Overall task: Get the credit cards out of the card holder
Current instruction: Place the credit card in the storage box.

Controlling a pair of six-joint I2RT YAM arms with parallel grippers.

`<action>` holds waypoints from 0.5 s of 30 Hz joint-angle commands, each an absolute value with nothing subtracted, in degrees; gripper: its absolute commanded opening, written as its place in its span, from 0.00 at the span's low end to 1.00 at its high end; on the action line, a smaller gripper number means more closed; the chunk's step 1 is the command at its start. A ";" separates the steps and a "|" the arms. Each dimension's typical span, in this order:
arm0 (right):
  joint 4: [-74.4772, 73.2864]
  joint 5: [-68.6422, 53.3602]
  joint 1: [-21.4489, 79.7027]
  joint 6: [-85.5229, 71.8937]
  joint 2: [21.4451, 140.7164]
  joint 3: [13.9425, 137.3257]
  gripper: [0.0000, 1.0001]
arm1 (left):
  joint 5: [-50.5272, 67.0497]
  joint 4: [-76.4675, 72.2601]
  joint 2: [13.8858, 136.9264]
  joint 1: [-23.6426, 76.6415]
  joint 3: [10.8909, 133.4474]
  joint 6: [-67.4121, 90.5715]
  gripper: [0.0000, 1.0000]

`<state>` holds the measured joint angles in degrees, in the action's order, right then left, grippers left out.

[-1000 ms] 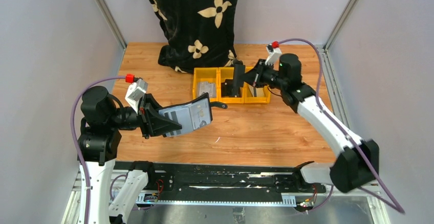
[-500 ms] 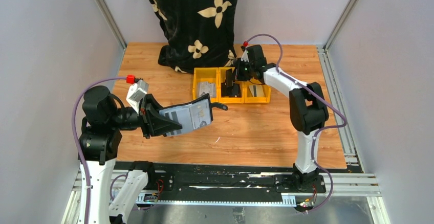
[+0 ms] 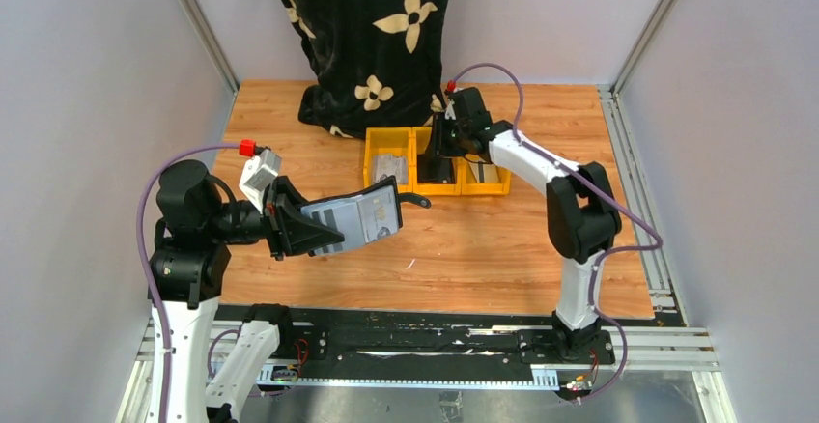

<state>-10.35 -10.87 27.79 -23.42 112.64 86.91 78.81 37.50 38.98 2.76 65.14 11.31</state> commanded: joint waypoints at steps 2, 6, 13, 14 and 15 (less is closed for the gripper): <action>-13.65 -3.86 29.06 -21.14 99.29 85.88 0.46 | 79.08 37.55 37.96 3.07 67.18 11.34 0.00; -4.17 -17.73 30.02 -26.40 84.42 75.33 0.68 | 78.78 37.04 37.38 3.08 67.85 11.47 0.00; 34.67 -41.96 37.95 -44.55 63.49 52.23 0.79 | 75.85 30.32 36.42 3.08 68.23 16.74 0.00; 36.52 -43.03 39.70 -44.93 62.11 51.08 0.79 | 75.27 29.17 36.14 3.08 68.17 17.65 0.00; 37.83 -43.43 41.69 -44.53 61.12 49.90 0.79 | 74.83 27.70 35.92 3.08 67.86 18.84 0.00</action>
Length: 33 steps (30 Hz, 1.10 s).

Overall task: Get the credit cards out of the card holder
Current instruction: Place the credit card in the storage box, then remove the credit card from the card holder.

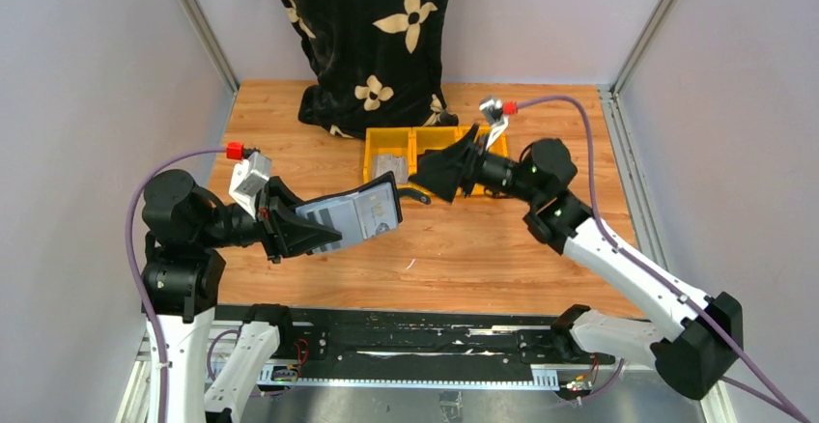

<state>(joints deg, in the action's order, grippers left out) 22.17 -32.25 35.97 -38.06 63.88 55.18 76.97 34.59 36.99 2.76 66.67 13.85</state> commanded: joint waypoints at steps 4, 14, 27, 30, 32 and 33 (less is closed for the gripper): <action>40.71 -44.16 49.47 -39.88 58.81 47.52 0.81 | 72.79 18.61 34.29 3.08 65.85 26.43 0.00; 52.48 -41.87 59.45 -36.73 64.19 48.46 0.82 | 72.22 16.79 33.23 3.08 66.45 29.28 0.00; 57.58 -27.04 61.17 -36.09 64.69 48.16 0.78 | 73.63 17.90 32.70 3.08 67.20 29.14 0.00; 59.13 -26.55 61.17 -38.52 65.56 48.73 0.58 | 73.96 18.04 32.70 3.07 67.03 28.90 0.00; 59.43 -27.82 61.17 -40.09 66.05 49.61 0.32 | 74.12 19.57 32.54 3.08 67.08 27.24 0.00; 59.10 -28.43 61.17 -40.69 66.17 49.98 0.18 | 74.06 21.00 32.48 3.08 67.07 26.00 0.00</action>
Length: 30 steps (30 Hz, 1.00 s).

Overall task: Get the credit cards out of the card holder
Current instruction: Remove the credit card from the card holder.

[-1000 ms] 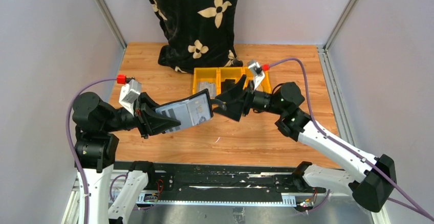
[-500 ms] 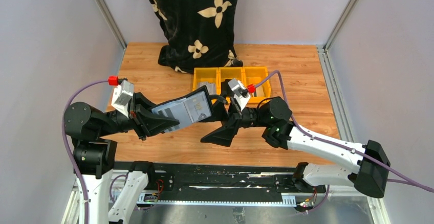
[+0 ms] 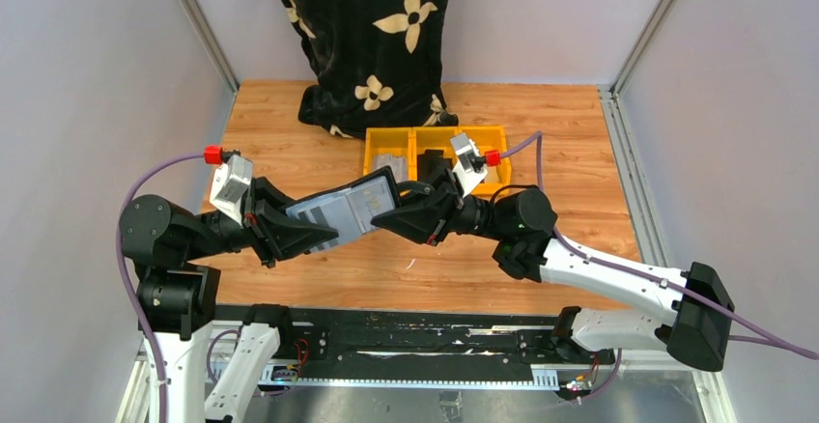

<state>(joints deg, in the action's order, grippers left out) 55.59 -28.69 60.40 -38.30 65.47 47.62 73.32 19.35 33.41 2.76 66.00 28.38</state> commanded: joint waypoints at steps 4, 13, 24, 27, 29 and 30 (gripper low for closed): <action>53.92 -29.78 61.13 -39.59 63.98 50.73 0.00 | 72.35 29.27 32.63 3.08 67.29 17.10 0.55; -11.15 -32.46 61.22 -12.06 64.33 73.87 0.00 | 62.43 49.66 36.77 3.08 74.80 -5.27 1.00; -38.81 -35.61 66.21 0.53 78.46 94.03 0.00 | 74.53 49.61 39.27 3.12 67.50 -10.28 0.89; -41.57 -35.73 67.09 2.20 81.38 97.59 0.00 | 77.33 49.57 39.74 3.08 64.97 -9.81 0.81; -42.80 -36.06 67.43 2.69 83.57 99.74 0.00 | 78.60 49.57 39.57 3.17 63.30 -9.50 0.75; -43.53 -36.41 67.60 2.98 84.52 100.85 0.00 | 78.81 49.50 39.39 3.16 62.48 -9.37 0.72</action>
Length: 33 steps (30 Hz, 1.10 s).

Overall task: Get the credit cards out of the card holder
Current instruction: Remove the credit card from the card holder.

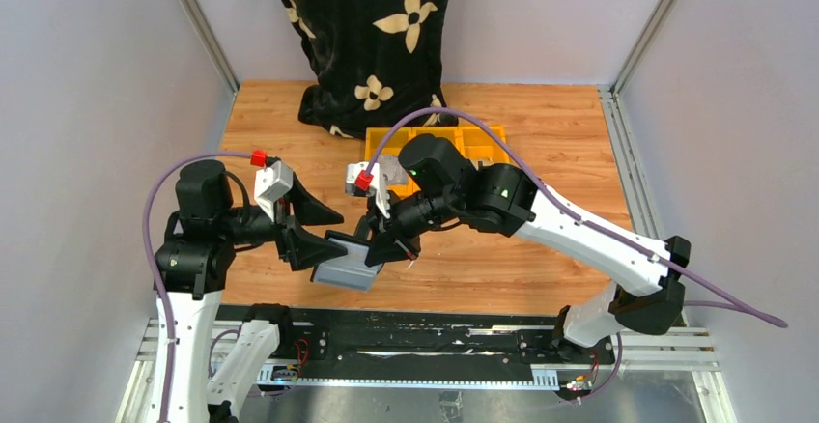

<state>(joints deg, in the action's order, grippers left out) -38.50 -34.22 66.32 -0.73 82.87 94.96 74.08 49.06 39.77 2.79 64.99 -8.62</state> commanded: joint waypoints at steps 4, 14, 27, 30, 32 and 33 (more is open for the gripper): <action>-45.09 -38.35 68.02 3.97 87.23 104.50 0.00 | 80.85 49.48 38.97 3.25 60.62 -8.75 0.56; -26.47 -38.67 67.46 -2.07 82.29 95.87 0.38 | 85.76 50.01 40.26 3.25 64.34 -8.34 0.00; 57.15 -23.44 63.70 -32.90 62.40 43.17 0.70 | 77.02 50.48 41.60 3.22 75.41 -6.33 0.00; 63.73 -22.41 63.72 -34.46 65.28 42.40 0.72 | 75.71 50.37 41.88 3.16 76.36 -4.63 0.00; 66.42 -20.77 63.65 -34.50 67.24 42.36 0.72 | 75.40 50.36 41.83 3.23 76.75 -3.87 0.00; 67.74 -20.01 63.68 -34.37 67.83 42.41 0.73 | 75.47 50.36 41.65 3.18 76.82 -3.71 0.00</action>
